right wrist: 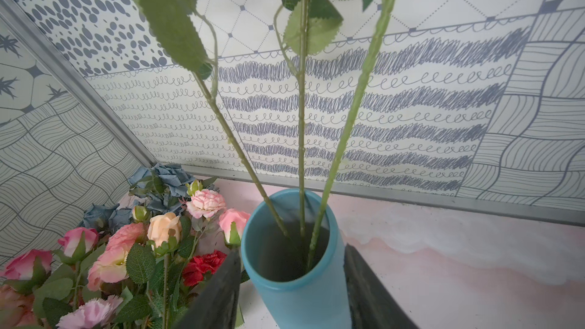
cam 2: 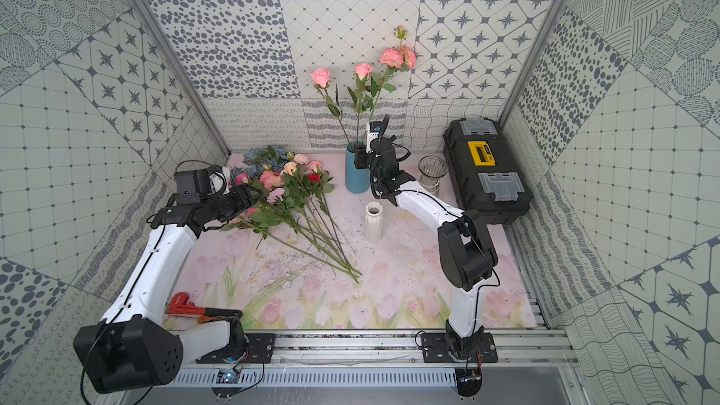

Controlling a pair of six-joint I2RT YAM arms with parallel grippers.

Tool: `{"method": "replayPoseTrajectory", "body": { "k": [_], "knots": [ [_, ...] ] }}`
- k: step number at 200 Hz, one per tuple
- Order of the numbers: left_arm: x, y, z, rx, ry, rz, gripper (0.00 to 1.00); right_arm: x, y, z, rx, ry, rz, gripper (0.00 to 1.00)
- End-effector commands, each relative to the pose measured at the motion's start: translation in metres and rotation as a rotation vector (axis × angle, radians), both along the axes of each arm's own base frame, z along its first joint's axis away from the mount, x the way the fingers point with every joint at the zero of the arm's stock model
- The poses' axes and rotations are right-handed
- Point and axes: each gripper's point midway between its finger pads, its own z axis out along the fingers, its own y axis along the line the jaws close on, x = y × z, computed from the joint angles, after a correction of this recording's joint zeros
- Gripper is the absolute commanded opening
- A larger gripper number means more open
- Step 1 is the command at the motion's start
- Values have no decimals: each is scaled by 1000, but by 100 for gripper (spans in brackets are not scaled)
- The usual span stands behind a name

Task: Place the pink flowers into the vase
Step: Place the flower in the vase, then pick up the flower at the center of the board.

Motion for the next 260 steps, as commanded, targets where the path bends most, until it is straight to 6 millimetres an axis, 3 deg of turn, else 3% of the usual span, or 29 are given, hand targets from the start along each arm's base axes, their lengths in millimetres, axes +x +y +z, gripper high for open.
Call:
{"method": "replayPoseTrajectory", "body": {
  "k": [1, 115, 170, 201, 223, 260],
  "knots": [
    [1, 3, 4, 2, -21, 14, 67, -14, -4, 23, 19, -23, -2, 53],
    [1, 10, 1, 33, -11, 43, 67, -75, -19, 22, -40, 109, 30, 57],
    [3, 20, -4, 76, 13, 86, 67, -115, -18, 21, -58, 201, 101, 57],
    [3, 23, -2, 84, 42, 113, 65, -136, -30, 25, -68, 232, 94, 57],
    [1, 20, 0, 136, 74, 121, 62, -149, -38, 25, -89, 251, 82, 57],
    [-4, -12, -12, 185, 150, 103, 57, -168, -49, 17, -101, 285, 72, 58]
  ]
}}
